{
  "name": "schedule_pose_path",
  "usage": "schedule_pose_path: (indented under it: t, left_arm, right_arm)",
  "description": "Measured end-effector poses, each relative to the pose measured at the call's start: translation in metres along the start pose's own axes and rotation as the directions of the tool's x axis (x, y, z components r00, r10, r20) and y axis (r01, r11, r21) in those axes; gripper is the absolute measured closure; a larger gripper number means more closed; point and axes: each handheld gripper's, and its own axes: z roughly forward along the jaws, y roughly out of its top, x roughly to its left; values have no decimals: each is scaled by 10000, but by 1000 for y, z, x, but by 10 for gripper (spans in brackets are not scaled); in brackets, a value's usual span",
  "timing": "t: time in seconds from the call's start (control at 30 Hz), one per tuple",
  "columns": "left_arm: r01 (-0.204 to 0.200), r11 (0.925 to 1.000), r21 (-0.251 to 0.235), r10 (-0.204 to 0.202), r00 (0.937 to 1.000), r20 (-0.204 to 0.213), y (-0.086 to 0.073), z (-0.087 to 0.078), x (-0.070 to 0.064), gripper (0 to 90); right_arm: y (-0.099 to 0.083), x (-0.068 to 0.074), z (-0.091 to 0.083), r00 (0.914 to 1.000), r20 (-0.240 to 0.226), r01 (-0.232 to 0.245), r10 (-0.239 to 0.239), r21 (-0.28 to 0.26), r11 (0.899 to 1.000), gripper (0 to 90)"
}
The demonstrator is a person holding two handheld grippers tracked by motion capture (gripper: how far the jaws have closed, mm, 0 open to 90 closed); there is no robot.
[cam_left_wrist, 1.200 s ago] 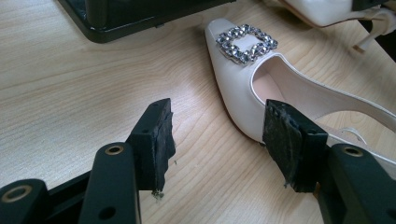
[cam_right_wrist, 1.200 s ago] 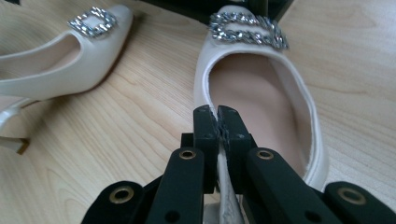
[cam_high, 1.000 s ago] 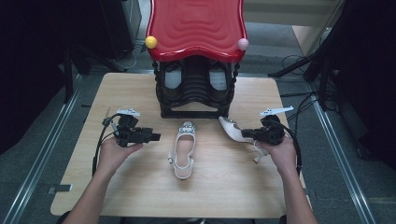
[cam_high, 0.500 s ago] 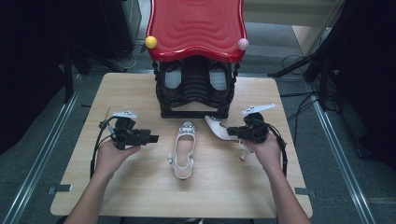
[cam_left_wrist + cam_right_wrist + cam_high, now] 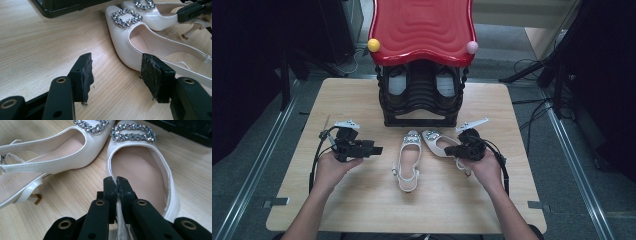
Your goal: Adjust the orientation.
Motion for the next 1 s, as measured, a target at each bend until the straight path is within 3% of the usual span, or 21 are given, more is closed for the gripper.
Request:
schedule_pose_path:
  t: [0.23, 0.53, 0.6, 0.67, 0.77, 0.87, 1.0]
  left_arm:
    - [-48, 10000, 35, 48, 10000, 69, 1, 2, 0, 433]
    - [-171, 9998, 69, 170, 9997, 161, 3, 5, -4, 432]
    - [-272, 9996, 125, 269, 9994, 209, 3, 7, -6, 432]
    - [-247, 9996, 146, 244, 9994, 244, 4, 9, -7, 431]
    - [-314, 9992, 240, 308, 9992, 269, 4, 11, -8, 431]
    - [-367, 9990, 274, 359, 9990, 279, 5, 14, -10, 432]
    - [-475, 9981, 395, 465, 9986, 245, 5, 18, -13, 442]
  right_arm:
    - [1, 5, 10, 9993, -269, -240, 245, 175, 9996, 883]
    - [3, 19, 21, 9988, -395, 303, -289, 346, 9989, 879]
    - [3, 18, 22, 9984, -520, 248, -231, 310, 9992, 864]
    - [3, 15, 20, 9962, -866, 111, -105, 60, 9999, 814]
    - [3, 12, 11, 9958, -901, 108, -130, -249, 9996, 792]
    - [2, 10, -1, 9961, -802, 321, -367, -574, 9978, 816]
    - [0, 3, -13, 9957, -904, 131, -217, -942, 9955, 873]
